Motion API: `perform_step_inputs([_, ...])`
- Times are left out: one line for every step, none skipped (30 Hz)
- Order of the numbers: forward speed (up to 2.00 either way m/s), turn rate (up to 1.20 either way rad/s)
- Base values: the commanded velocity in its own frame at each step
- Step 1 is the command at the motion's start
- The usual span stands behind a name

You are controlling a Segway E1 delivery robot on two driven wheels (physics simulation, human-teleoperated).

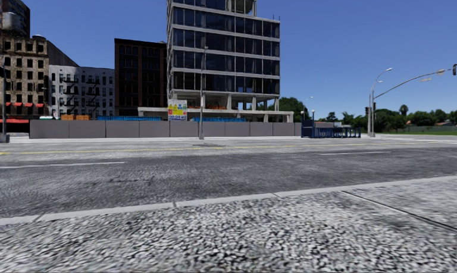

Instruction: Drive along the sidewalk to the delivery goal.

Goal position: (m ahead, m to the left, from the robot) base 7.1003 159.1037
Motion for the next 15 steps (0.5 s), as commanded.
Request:
perform_step_inputs([-0.97,0.69])
perform_step_inputs([-0.97,0.69])
perform_step_inputs([-0.97,0.7])
perform_step_inputs([-0.97,0.73])
perform_step_inputs([-0.97,0.75])
perform_step_inputs([-0.97,0.75])
perform_step_inputs([-0.97,0.76])
perform_step_inputs([-0.97,0.76])
perform_step_inputs([-0.92,0.74])
perform_step_inputs([0.0,0.58])
perform_step_inputs([0.0,0.58])
perform_step_inputs([0.0,0.33])
perform_step_inputs([0.0,0.0])
perform_step_inputs([0.0,0.0])
perform_step_inputs([0.0,0.0])
